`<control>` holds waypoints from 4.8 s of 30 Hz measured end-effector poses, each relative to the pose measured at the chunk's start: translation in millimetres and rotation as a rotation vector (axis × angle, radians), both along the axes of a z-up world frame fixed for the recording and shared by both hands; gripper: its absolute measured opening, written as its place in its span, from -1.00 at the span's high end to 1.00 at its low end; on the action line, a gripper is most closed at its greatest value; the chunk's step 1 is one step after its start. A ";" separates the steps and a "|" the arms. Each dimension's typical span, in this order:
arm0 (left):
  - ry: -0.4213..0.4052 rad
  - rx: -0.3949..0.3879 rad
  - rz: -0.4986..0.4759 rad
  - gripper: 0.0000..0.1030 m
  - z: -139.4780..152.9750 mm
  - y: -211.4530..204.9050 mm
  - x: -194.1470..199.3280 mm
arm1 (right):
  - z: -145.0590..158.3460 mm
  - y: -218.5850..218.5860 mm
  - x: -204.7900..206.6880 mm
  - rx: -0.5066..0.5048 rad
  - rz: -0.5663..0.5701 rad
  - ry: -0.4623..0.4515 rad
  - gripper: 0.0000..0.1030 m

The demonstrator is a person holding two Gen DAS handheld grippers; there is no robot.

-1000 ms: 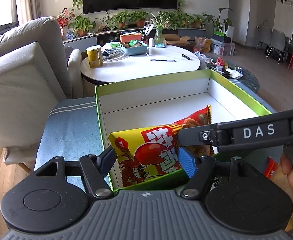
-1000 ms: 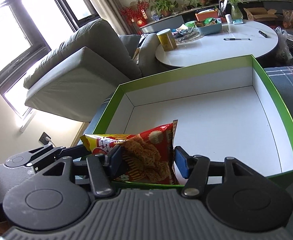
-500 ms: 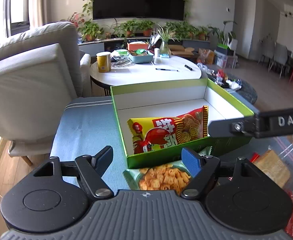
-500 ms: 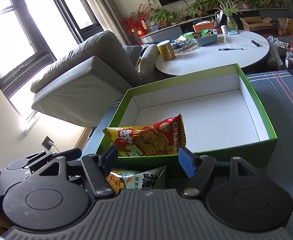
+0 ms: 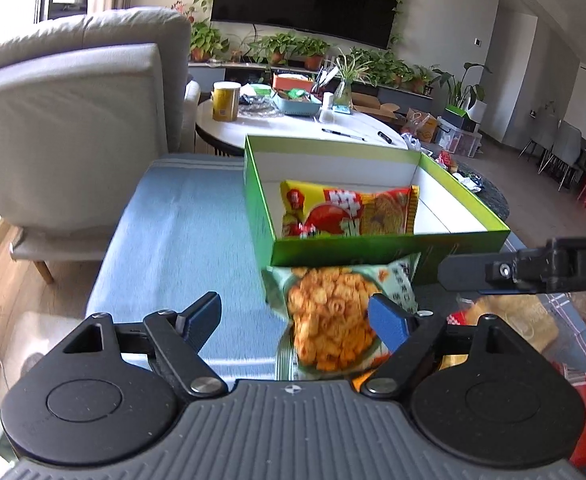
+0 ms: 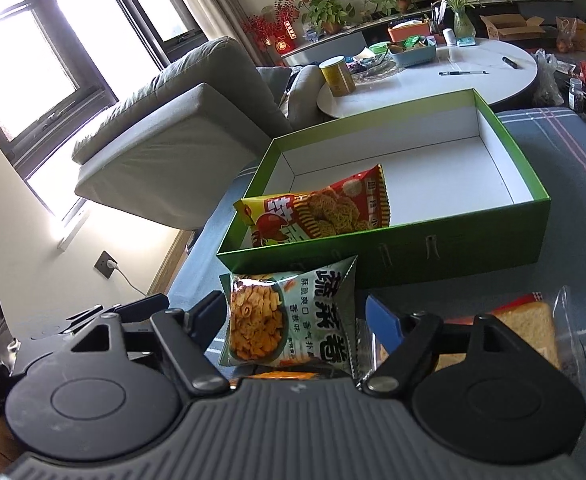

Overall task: Organize snacks
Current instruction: 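Grasp the green vegetable-crisps bag with the right gripper, then lift the green crisps bag with the right gripper over the green box, then lower the green bag into the box and open the right gripper, then grasp the bagged toast slice with the right gripper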

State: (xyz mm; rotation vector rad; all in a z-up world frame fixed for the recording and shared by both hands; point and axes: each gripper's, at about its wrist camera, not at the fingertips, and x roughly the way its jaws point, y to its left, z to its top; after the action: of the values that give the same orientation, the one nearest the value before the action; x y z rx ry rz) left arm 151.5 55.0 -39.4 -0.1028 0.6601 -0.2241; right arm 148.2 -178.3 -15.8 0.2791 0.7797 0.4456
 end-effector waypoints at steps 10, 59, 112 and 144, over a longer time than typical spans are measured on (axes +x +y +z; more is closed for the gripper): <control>0.053 -0.006 -0.009 -0.53 -21.5 0.5 4.7 | -15.0 12.3 3.8 -0.008 0.025 0.057 -0.52; -0.235 0.071 -0.125 -0.42 66.5 -62.4 11.7 | 52.0 9.9 20.1 0.004 0.011 -0.196 -0.49; -0.101 0.185 -0.040 -0.50 46.1 -65.7 79.6 | 28.7 8.3 76.2 -0.106 -0.036 -0.084 -0.49; -0.022 0.056 -0.116 -0.50 31.0 -103.0 -33.6 | 13.3 -82.7 -30.7 -0.042 -0.148 -0.043 -0.49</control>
State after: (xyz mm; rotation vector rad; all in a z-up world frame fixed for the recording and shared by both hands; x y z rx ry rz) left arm 117.8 -47.9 -8.4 -0.0087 0.6507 -0.3180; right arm 117.6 -261.0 -2.5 0.2851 0.7205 0.2940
